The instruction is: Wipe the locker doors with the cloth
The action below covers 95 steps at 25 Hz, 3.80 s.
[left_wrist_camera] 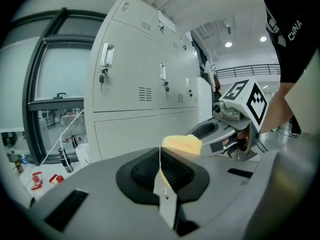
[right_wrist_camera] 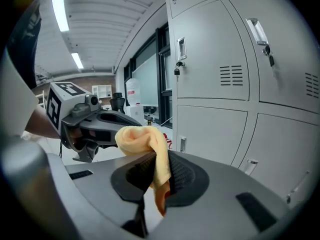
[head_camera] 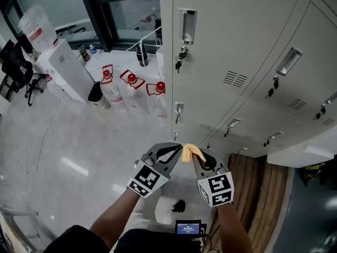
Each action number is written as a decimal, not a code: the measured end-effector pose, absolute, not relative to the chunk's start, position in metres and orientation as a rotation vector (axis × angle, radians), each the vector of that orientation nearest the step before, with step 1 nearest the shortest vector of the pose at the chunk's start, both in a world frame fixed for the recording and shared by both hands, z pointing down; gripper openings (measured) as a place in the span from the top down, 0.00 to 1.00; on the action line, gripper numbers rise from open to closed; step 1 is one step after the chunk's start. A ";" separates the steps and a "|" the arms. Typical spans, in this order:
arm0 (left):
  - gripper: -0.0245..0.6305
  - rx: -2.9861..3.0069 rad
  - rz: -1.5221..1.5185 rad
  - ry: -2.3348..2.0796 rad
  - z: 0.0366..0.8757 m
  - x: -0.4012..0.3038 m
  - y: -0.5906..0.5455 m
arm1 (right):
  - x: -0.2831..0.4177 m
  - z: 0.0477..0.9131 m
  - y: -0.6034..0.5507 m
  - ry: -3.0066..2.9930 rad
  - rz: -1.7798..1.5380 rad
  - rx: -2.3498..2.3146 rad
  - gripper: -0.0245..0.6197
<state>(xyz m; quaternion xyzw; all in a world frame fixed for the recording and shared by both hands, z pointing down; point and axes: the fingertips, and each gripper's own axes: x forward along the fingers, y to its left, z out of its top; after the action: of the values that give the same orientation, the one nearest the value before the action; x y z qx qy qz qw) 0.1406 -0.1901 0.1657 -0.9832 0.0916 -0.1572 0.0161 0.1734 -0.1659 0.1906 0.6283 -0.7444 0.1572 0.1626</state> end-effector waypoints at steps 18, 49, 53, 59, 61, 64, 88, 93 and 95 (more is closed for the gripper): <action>0.93 -3.148 -0.275 0.103 0.407 0.188 -0.331 | 0.213 0.415 -0.311 -2.245 0.217 1.937 0.86; 0.93 -2.724 0.144 0.469 0.211 0.167 -0.385 | 0.189 0.213 -0.373 -2.127 -0.540 1.984 0.86; 0.93 -2.685 0.133 0.478 0.210 0.167 -0.393 | 0.190 0.207 -0.384 -2.044 -0.672 2.007 0.86; 0.93 -2.636 0.117 0.449 0.212 0.172 -0.403 | 0.193 0.201 -0.394 -1.963 -0.758 2.015 0.86; 0.93 -2.627 0.106 0.446 0.211 0.173 -0.407 | 0.193 0.199 -0.397 -1.939 -0.788 2.009 0.86; 0.93 -2.626 0.089 0.425 0.210 0.174 -0.410 | 0.193 0.197 -0.400 -1.921 -0.809 2.000 0.86; 0.93 -2.636 0.076 0.459 0.212 0.200 -0.390 | 0.217 0.199 -0.379 -1.895 -0.808 2.034 0.86; 0.93 -2.648 0.078 0.431 0.212 0.218 -0.376 | 0.235 0.200 -0.365 -1.876 -0.793 2.056 0.86; 0.93 -2.648 0.068 0.411 0.213 0.227 -0.369 | 0.244 0.200 -0.358 -1.868 -0.783 2.073 0.86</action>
<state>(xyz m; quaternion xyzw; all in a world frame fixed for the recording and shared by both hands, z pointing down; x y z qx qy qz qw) 0.2274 -0.3693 0.2126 -0.9617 0.1493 0.0248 0.2287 0.2443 -0.3580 0.2004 0.7101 -0.6397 -0.2681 0.1214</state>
